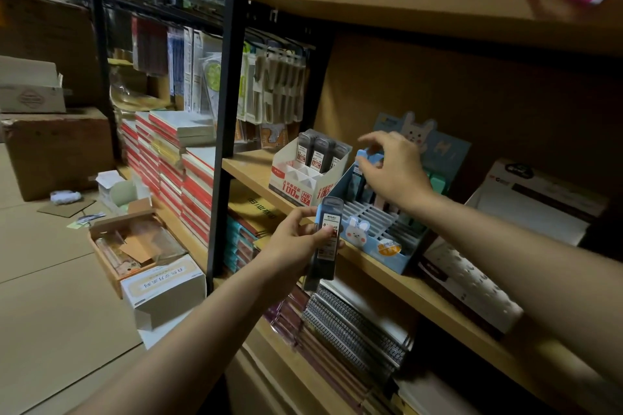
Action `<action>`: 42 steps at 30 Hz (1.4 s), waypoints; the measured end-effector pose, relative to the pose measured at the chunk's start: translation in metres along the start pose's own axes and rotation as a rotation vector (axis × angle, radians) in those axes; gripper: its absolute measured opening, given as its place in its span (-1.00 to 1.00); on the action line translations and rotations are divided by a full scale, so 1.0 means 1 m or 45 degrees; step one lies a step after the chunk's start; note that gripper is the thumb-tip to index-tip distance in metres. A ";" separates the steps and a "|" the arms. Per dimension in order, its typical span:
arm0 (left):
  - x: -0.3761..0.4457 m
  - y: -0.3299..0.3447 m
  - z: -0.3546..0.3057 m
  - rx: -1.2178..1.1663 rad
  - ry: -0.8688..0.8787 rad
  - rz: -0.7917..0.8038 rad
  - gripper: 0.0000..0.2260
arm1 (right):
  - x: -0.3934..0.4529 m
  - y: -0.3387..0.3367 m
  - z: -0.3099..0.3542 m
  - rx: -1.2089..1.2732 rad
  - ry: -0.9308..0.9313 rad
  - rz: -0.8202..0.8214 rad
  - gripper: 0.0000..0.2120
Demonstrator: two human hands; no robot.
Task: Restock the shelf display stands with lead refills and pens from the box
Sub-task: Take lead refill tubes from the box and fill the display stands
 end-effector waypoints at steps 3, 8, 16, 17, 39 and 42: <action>-0.006 0.005 -0.005 0.027 0.044 0.011 -0.72 | -0.037 0.004 0.012 0.156 0.010 0.342 -0.72; -0.015 0.012 -0.012 0.039 0.086 0.024 -0.71 | -0.061 0.005 0.019 0.296 0.044 0.416 -0.67; -0.014 -0.029 -0.035 0.247 0.099 -0.157 -0.73 | 0.000 -0.028 0.027 0.419 0.151 0.186 -0.77; -0.012 -0.037 -0.039 0.250 0.098 -0.186 -0.72 | 0.012 -0.032 0.027 0.427 0.151 0.123 -0.78; 0.002 -0.053 -0.026 0.296 0.067 -0.122 -0.80 | 0.084 0.037 0.003 -0.292 0.207 0.189 -0.78; 0.001 -0.054 -0.020 0.292 0.036 -0.130 -0.81 | 0.084 0.043 0.001 -0.405 0.214 0.227 -0.86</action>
Point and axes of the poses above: each hand's wrist, its own x-axis towards the middle knuckle, its own y-axis out of the palm, z = x × y, the point moved 4 cm from there along x, towards the middle knuckle, and after that the axes turned 4 degrees about x, right-handed, at the moved point
